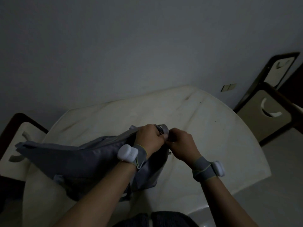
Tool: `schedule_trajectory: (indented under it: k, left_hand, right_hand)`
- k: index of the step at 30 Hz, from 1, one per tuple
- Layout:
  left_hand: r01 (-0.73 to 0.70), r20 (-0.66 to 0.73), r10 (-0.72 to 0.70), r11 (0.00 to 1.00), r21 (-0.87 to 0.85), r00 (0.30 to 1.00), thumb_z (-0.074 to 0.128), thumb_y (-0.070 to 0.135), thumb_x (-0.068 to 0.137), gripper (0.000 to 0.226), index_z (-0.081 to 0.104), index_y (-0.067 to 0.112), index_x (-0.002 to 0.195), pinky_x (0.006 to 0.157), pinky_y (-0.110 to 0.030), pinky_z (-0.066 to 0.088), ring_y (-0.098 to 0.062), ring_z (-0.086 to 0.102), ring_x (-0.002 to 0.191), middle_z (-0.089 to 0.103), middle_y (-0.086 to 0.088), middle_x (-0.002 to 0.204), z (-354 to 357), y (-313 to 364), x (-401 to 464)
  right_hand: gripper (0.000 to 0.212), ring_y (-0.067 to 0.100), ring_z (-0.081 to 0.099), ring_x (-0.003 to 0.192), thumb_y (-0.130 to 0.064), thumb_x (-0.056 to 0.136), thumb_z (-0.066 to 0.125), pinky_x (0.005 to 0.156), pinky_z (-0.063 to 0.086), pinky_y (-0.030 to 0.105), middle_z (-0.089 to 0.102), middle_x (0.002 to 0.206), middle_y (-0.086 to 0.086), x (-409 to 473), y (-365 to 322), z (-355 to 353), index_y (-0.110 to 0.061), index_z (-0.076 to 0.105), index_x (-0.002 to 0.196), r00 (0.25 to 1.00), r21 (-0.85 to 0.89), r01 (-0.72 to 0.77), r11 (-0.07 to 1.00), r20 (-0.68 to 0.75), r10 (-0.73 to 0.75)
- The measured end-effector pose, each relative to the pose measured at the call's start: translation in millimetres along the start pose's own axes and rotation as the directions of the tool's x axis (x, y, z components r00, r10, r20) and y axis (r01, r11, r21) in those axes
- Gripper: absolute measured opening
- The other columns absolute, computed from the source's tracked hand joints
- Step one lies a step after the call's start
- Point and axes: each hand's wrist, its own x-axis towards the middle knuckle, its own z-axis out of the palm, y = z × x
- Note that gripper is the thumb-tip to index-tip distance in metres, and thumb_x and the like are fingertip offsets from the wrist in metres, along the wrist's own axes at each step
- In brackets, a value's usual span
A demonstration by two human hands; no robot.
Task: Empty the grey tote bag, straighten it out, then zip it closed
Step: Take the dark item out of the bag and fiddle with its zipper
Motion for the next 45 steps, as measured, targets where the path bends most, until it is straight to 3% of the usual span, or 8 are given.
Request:
schedule_trajectory:
  k: [7, 22, 26, 29, 33, 36, 40, 45]
  left_hand:
    - [-0.059, -0.227, 0.075, 0.995, 0.076, 0.971, 0.052, 0.015, 0.079, 0.006, 0.055, 0.013, 0.074, 0.061, -0.029, 0.038, -0.022, 0.053, 0.07, 0.063, -0.004, 0.078, 3, -2, -10]
    - [-0.115, -0.23, 0.124, 0.992, 0.051, 0.965, 0.048, 0.017, 0.089, 0.009, 0.041, 0.015, 0.096, 0.076, -0.027, 0.035, -0.024, 0.051, 0.092, 0.05, -0.008, 0.099, 32, -17, -14]
    - [-0.167, -0.23, 0.218, 0.961, 0.22, 0.949, 0.058, 0.01, 0.084, 0.024, 0.05, 0.01, 0.107, 0.085, -0.035, 0.046, -0.029, 0.053, 0.095, 0.053, -0.013, 0.105, 25, -25, -12]
    - [-0.209, -0.221, 0.36, 0.837, 0.506, 0.907, 0.078, 0.006, 0.06, 0.024, 0.061, 0.009, 0.077, 0.064, -0.029, 0.051, -0.027, 0.059, 0.071, 0.06, -0.011, 0.077, 6, -15, -13]
    - [-0.164, 0.059, 0.154, 0.885, 0.436, 0.986, 0.051, 0.016, 0.082, 0.011, 0.059, 0.011, 0.086, 0.074, -0.031, 0.037, -0.031, 0.057, 0.095, 0.061, -0.013, 0.097, -31, 19, -19]
    - [-0.101, 0.168, 0.056, 0.957, 0.273, 0.984, 0.048, 0.016, 0.08, 0.01, 0.052, 0.015, 0.071, 0.065, -0.027, 0.038, -0.033, 0.06, 0.092, 0.057, -0.009, 0.08, -36, 30, -12]
    - [0.108, 0.02, -0.111, 0.986, 0.127, 0.994, 0.051, 0.036, 0.084, 0.031, 0.057, 0.007, 0.073, 0.069, -0.029, 0.045, -0.036, 0.063, 0.09, 0.066, -0.018, 0.09, -35, 13, -3]
    - [0.12, -0.043, -0.115, 0.981, 0.155, 0.993, 0.056, 0.035, 0.082, 0.031, 0.063, 0.005, 0.08, 0.069, -0.029, 0.045, -0.036, 0.063, 0.089, 0.068, -0.018, 0.092, -29, 5, -3]
  right_hand:
    - [0.022, 0.012, 0.064, 0.081, -0.041, 0.088, 0.062, 0.065, 0.045, 0.022, 0.07, 0.087, -0.005, -5, -7, 2, -0.02, 0.066, 0.093, 0.999, 0.152, -0.038, 0.988, 0.036, 0.033]
    - [0.035, 0.016, 0.051, 0.062, -0.037, 0.093, 0.055, 0.063, 0.042, 0.033, 0.057, 0.063, 0.001, -1, -23, 16, -0.014, 0.056, 0.066, 0.986, 0.408, -0.167, 0.898, 0.07, 0.152]
    - [0.038, 0.014, 0.046, 0.057, -0.045, 0.088, 0.059, 0.058, 0.038, 0.031, 0.05, 0.059, -0.004, 0, -25, 22, -0.019, 0.048, 0.063, 0.993, 0.304, -0.119, 0.945, 0.015, 0.12]
    - [0.025, 0.007, 0.05, 0.059, -0.036, 0.086, 0.065, 0.056, 0.036, 0.024, 0.057, 0.064, -0.008, 1, -24, 25, -0.022, 0.055, 0.068, 0.993, 0.268, -0.101, 0.958, -0.029, 0.112]
    - [0.022, 0.011, 0.05, 0.059, -0.026, 0.081, 0.059, 0.059, 0.038, 0.029, 0.06, 0.058, 0.0, 4, -26, 21, -0.015, 0.056, 0.062, 0.993, 0.433, -0.092, 0.897, -0.033, 0.117]
    - [0.023, 0.013, 0.054, 0.062, -0.025, 0.08, 0.055, 0.061, 0.043, 0.036, 0.061, 0.059, 0.003, 12, -31, 16, -0.011, 0.059, 0.062, 0.995, 0.523, -0.097, 0.847, 0.047, 0.084]
    - [0.066, 0.015, 0.059, 0.066, -0.064, 0.081, 0.051, 0.062, 0.042, 0.033, 0.063, 0.07, 0.01, 11, -26, 18, 0.002, 0.062, 0.078, 0.968, 0.514, -0.237, 0.824, 0.196, 0.156]
    - [0.044, 0.014, 0.052, 0.067, -0.039, 0.065, 0.062, 0.062, 0.039, 0.032, 0.059, 0.064, 0.013, 9, -29, 23, 0.006, 0.062, 0.069, 0.957, 0.568, -0.289, 0.771, 0.165, 0.238]
